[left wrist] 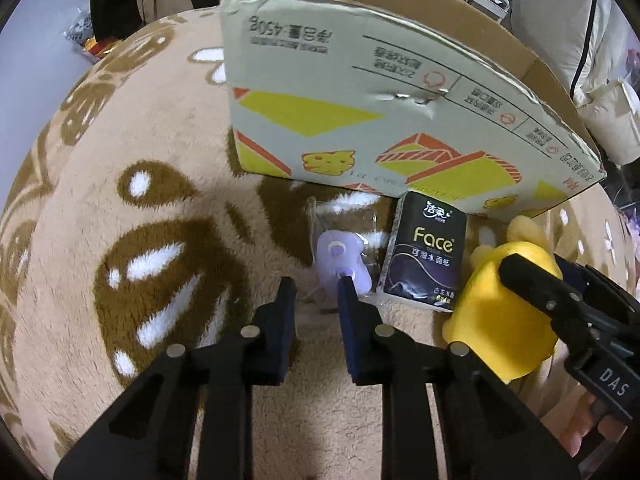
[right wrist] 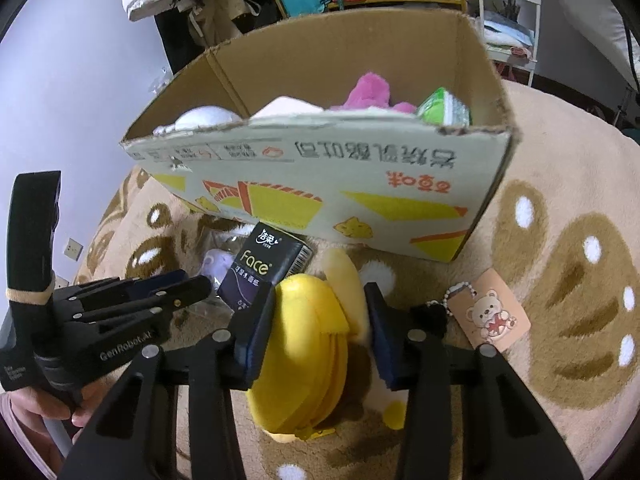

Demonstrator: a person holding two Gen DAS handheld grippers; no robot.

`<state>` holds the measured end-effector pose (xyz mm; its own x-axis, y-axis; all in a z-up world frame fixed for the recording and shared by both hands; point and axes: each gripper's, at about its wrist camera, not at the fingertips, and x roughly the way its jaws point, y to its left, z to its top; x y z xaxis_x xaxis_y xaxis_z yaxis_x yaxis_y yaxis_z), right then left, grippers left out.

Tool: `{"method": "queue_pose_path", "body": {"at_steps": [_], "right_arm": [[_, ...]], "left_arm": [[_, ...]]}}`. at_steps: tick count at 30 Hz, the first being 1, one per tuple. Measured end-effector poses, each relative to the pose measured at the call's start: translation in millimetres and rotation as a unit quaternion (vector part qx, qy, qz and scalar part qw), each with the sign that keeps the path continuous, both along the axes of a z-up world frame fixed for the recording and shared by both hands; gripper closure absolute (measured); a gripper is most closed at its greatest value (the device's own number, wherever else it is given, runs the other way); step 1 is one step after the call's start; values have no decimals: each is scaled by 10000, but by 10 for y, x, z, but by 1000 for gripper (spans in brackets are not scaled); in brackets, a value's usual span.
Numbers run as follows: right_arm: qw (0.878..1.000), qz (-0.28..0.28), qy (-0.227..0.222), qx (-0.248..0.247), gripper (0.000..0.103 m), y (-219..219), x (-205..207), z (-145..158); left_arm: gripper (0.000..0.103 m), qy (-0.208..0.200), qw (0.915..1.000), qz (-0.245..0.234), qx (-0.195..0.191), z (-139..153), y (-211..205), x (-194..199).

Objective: Organize soft objects
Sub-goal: 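Close the left tool on the clear bag while the right tool closes on the yellow plush, then tighten the left tool on the bag while the right tool grips the yellow plush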

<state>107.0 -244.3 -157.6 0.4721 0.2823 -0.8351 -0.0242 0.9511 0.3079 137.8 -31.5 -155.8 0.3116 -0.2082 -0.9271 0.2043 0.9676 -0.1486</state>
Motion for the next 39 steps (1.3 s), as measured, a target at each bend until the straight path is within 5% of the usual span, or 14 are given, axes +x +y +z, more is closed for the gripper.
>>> {"method": "queue_pose_path", "body": {"at_steps": [11,15,21,39], "right_arm": [[9999,-122,-65,52,56,-47,-52,56],[9999,-103,-30,30,56,-29,-33,38],[9999,-125,-37,9,56,-18,-23,39],[9992,-378,-96,10,56,-103,-57,71]], "left_arm": [[77,30,10000,-86,-10,-47,-36,43],[59,157,9997,-102,-161,-70,-54,72],[53,0,9991,-361,221,-90,-218,58],[39,-126,9975,-531,460,-283,-484,167]]}}
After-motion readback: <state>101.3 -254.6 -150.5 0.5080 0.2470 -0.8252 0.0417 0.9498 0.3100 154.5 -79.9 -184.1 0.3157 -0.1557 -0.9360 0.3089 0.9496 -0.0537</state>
